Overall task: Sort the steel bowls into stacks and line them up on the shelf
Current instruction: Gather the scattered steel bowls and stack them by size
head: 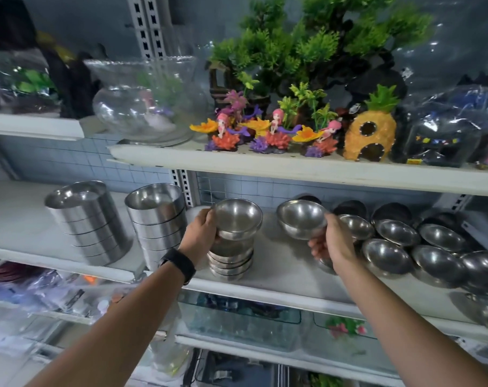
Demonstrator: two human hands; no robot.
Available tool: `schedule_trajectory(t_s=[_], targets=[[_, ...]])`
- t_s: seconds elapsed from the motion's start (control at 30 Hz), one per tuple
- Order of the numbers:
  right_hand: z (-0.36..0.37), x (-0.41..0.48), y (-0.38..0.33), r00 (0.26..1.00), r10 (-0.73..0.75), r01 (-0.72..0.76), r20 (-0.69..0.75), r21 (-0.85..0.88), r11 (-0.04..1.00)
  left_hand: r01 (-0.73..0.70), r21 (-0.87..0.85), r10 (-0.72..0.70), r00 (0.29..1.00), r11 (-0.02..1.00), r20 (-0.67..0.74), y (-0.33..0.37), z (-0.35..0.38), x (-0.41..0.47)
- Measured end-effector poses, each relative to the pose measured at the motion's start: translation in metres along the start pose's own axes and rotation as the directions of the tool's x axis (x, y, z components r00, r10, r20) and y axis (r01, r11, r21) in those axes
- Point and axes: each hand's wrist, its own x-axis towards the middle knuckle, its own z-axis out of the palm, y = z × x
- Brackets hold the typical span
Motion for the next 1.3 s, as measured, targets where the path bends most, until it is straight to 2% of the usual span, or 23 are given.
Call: schedule_trajectory(t_s=[0.17,0.53,0.7,0.97,1.07,1.17,1.23,1.3], targets=[[0.023,-0.005,-0.005,0.999,-0.031,0.033,0.031,-0.044,0.998,0.039,-0.016,-0.039,0.999,0.999,0.005,-0.016,-0.013,0.003],[0.053,-0.008,-0.012,0.995,-0.047,0.05,0.082,-0.031,0.998,0.062,0.144,-0.066,0.998,0.988,0.022,-0.034,-0.025,0.013],[0.069,-0.009,-0.018,0.993,-0.064,0.066,0.1,-0.019,0.998,0.074,0.228,-0.073,0.997,0.971,-0.012,-0.047,-0.028,0.025],[0.093,-0.013,-0.024,0.987,-0.088,0.09,0.138,-0.01,0.996,0.03,0.399,-0.03,1.0,0.917,-0.007,-0.05,-0.026,0.025],[0.1,-0.016,-0.024,0.981,-0.108,0.114,0.162,-0.026,0.993,-0.044,0.487,0.038,0.999,0.872,0.022,-0.051,-0.022,0.021],[0.106,-0.019,-0.023,0.98,-0.136,0.146,0.147,-0.066,0.987,-0.051,0.548,0.011,0.997,0.835,0.076,-0.053,-0.021,0.021],[0.11,-0.02,-0.022,0.98,-0.152,0.165,0.125,-0.103,0.981,-0.126,0.629,0.085,0.992,0.767,0.096,-0.053,-0.019,0.021],[0.114,-0.018,-0.018,0.975,-0.18,0.2,0.127,-0.173,0.964,-0.152,0.638,0.116,0.988,0.755,0.098,-0.053,-0.017,0.022]])
